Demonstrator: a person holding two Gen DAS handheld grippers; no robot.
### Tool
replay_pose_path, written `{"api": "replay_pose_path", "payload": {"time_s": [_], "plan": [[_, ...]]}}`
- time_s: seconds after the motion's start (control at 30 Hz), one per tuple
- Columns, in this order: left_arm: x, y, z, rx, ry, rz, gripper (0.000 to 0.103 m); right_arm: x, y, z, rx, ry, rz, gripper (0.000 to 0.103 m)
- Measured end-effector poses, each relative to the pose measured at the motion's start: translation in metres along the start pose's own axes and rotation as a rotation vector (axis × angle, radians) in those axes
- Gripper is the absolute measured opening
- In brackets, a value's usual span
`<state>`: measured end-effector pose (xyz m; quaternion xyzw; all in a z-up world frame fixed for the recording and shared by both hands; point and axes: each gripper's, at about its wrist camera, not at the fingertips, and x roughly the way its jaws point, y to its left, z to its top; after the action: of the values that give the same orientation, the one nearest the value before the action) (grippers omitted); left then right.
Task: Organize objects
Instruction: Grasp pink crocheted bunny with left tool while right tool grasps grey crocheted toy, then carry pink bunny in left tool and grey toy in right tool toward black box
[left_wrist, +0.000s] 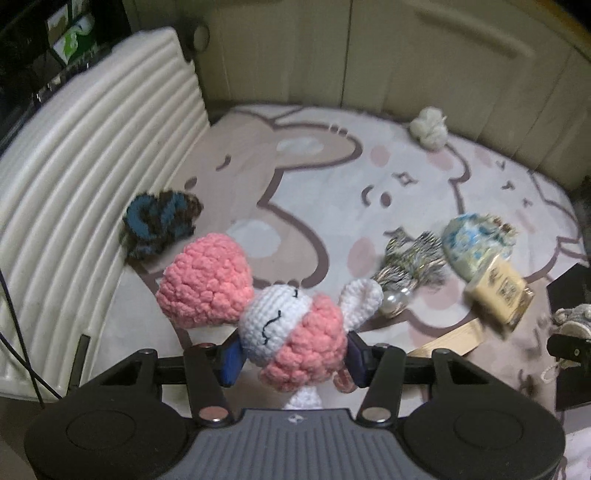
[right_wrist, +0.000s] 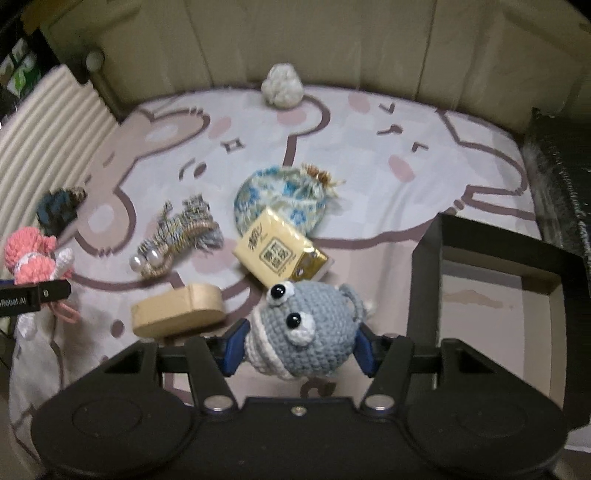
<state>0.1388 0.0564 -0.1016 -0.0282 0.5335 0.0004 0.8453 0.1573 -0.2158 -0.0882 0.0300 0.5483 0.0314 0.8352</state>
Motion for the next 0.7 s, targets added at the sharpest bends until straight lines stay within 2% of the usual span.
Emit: {"api": "replay_pose_path", "payload": {"time_s": [0.17,0.4,0.7], "plan": [[-0.026,-0.012,0.000,0.006,-0.067,-0.026,0.055,-0.024,0.003,0.000,-0.004,-0.066,-0.019,0.059],[-0.061,-0.035,-0.003,0.036,-0.147,-0.073,0.055,-0.057,0.003,-0.001,0.032,-0.147,0.018,0.060],[-0.087,-0.049,-0.008,0.046,-0.210,-0.097,0.055,-0.093,0.001,-0.008,0.056,-0.229,0.018,0.060]]}}
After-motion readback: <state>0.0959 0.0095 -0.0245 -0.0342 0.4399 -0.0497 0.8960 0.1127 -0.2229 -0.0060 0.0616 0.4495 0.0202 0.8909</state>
